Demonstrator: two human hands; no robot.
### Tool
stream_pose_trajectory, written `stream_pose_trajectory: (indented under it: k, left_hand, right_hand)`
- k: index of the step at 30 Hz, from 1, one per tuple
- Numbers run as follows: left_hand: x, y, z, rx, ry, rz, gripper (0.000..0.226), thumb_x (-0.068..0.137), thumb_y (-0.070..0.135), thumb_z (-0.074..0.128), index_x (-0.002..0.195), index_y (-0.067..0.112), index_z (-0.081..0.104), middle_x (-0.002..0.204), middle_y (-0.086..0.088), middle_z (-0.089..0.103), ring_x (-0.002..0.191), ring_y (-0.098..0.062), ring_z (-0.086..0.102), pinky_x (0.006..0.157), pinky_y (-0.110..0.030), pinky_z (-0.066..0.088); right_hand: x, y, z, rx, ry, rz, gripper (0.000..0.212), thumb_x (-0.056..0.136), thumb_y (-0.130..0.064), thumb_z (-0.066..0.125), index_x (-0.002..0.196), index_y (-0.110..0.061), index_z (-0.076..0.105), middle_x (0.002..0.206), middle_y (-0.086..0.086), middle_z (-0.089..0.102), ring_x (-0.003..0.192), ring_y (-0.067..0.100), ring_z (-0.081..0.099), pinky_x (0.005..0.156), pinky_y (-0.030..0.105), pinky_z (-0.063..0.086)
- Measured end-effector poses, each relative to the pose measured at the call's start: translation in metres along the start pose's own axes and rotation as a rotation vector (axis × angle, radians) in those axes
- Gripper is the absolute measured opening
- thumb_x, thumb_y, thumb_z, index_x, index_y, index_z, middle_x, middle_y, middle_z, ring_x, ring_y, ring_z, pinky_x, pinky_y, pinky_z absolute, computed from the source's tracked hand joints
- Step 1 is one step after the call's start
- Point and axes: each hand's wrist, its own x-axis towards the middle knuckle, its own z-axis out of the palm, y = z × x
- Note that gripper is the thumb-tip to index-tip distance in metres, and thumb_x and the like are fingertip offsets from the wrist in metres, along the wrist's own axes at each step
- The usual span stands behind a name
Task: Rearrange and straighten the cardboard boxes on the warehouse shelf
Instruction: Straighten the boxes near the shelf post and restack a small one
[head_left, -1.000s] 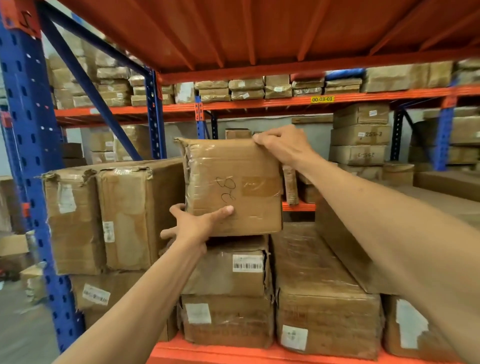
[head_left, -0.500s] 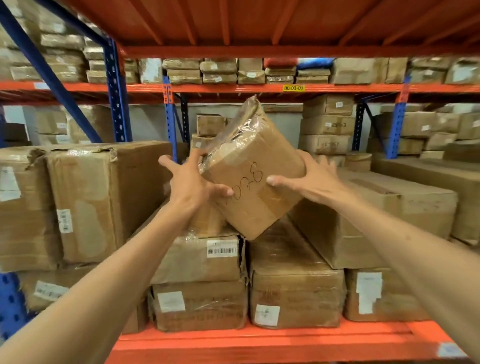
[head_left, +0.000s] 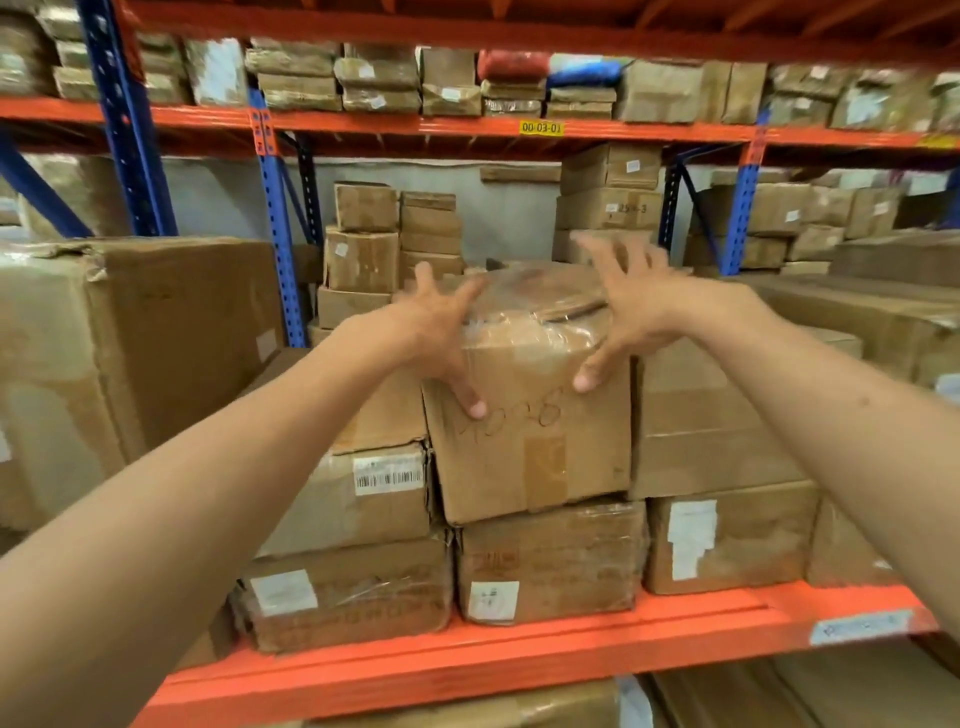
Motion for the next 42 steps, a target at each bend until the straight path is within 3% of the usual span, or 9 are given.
stream_pose_trajectory:
  k: [1, 3, 6, 19, 26, 29, 31, 36, 42]
  left_hand:
    - [0.003, 0.002, 0.009, 0.012, -0.038, 0.026, 0.149, 0.047, 0.056, 0.097, 0.162, 0.041, 0.002, 0.168, -0.016, -0.014, 0.147, -0.05, 0.027, 0.119, -0.058, 0.029]
    - [0.012, 0.002, 0.02, 0.034, -0.035, 0.102, 0.142, 0.049, 0.056, 0.097, 0.162, 0.038, 0.014, 0.168, -0.016, 0.002, 0.145, -0.048, 0.033, 0.117, -0.055, 0.033]
    - [0.025, -0.001, 0.022, 0.032, -0.03, 0.169, 0.137, 0.046, 0.059, 0.097, 0.16, 0.034, 0.025, 0.155, -0.012, 0.031, 0.14, -0.041, 0.04, 0.113, -0.056, 0.039]
    - [0.02, -0.007, 0.031, -0.013, 0.013, 0.148, 0.127, 0.054, 0.049, 0.098, 0.158, 0.029, 0.029, 0.156, -0.009, 0.033, 0.14, -0.044, 0.036, 0.113, -0.06, 0.037]
    - [-0.025, -0.014, 0.068, -0.021, 0.17, 0.186, 0.124, 0.079, 0.033, 0.088, 0.163, 0.032, -0.003, 0.172, 0.005, -0.011, 0.142, -0.043, 0.039, 0.109, -0.058, 0.044]
    - [-0.047, -0.039, 0.08, 0.083, 0.27, 0.223, 0.116, 0.087, 0.039, 0.079, 0.163, 0.036, -0.009, 0.17, 0.004, -0.021, 0.149, -0.039, 0.029, 0.114, -0.054, 0.041]
    - [-0.066, -0.06, 0.083, 0.051, 0.395, 0.156, 0.107, 0.091, 0.041, 0.075, 0.163, 0.036, -0.004, 0.172, -0.007, -0.015, 0.151, -0.038, 0.027, 0.121, -0.05, 0.032]
    - [-0.124, -0.114, 0.083, -0.107, 0.614, -0.345, 0.107, 0.092, 0.044, 0.071, 0.163, 0.022, -0.007, 0.168, -0.025, 0.004, 0.152, -0.043, 0.018, 0.122, -0.051, 0.022]
    - [-0.166, -0.181, 0.081, -0.291, 0.679, -0.709, 0.13, 0.081, 0.062, 0.076, 0.16, 0.006, -0.011, 0.159, -0.037, 0.011, 0.147, -0.05, 0.016, 0.119, -0.055, 0.02]
  right_hand:
    - [0.002, 0.002, -0.001, -0.015, -0.144, -0.039, 0.165, 0.03, -0.076, 0.089, 0.153, -0.053, -0.02, 0.169, 0.004, -0.016, 0.153, 0.04, -0.012, 0.118, 0.069, 0.007]
    - [0.006, 0.008, 0.011, -0.098, -0.279, -0.076, 0.156, 0.035, -0.078, 0.087, 0.154, -0.057, -0.012, 0.17, -0.003, -0.012, 0.155, 0.038, -0.004, 0.12, 0.067, 0.013]
    - [0.013, 0.019, 0.029, -0.052, -0.239, -0.109, 0.151, 0.034, -0.083, 0.084, 0.154, -0.059, -0.005, 0.17, -0.009, -0.01, 0.155, 0.033, 0.002, 0.121, 0.061, 0.017]
    - [0.016, 0.015, 0.042, 0.052, -0.162, -0.121, 0.149, 0.037, -0.073, 0.091, 0.158, -0.052, 0.006, 0.169, -0.007, 0.005, 0.153, 0.03, 0.015, 0.119, 0.05, 0.024]
    - [0.002, -0.002, 0.028, -0.115, -0.155, -0.079, 0.146, 0.048, -0.066, 0.093, 0.162, -0.039, 0.006, 0.17, 0.001, 0.011, 0.154, 0.033, 0.014, 0.12, 0.056, 0.024]
    - [0.002, -0.02, 0.023, -0.239, -0.204, -0.038, 0.153, 0.046, -0.08, 0.084, 0.161, -0.036, -0.006, 0.171, 0.009, -0.004, 0.153, 0.042, -0.013, 0.119, 0.067, 0.0]
    - [0.003, -0.04, 0.011, -0.166, -0.238, -0.113, 0.158, 0.038, -0.09, 0.077, 0.157, -0.043, -0.016, 0.168, 0.01, -0.02, 0.15, 0.041, -0.024, 0.118, 0.068, -0.004]
    - [-0.009, -0.127, -0.019, 0.002, -0.156, -0.426, 0.148, 0.042, -0.096, 0.068, 0.154, -0.052, -0.019, 0.168, 0.006, -0.023, 0.154, 0.039, -0.011, 0.12, 0.066, 0.008]
    - [-0.02, -0.25, -0.057, -0.04, 0.015, -0.681, 0.141, 0.058, -0.064, 0.09, 0.156, -0.051, -0.009, 0.167, 0.004, -0.024, 0.154, 0.035, -0.011, 0.119, 0.065, 0.017]
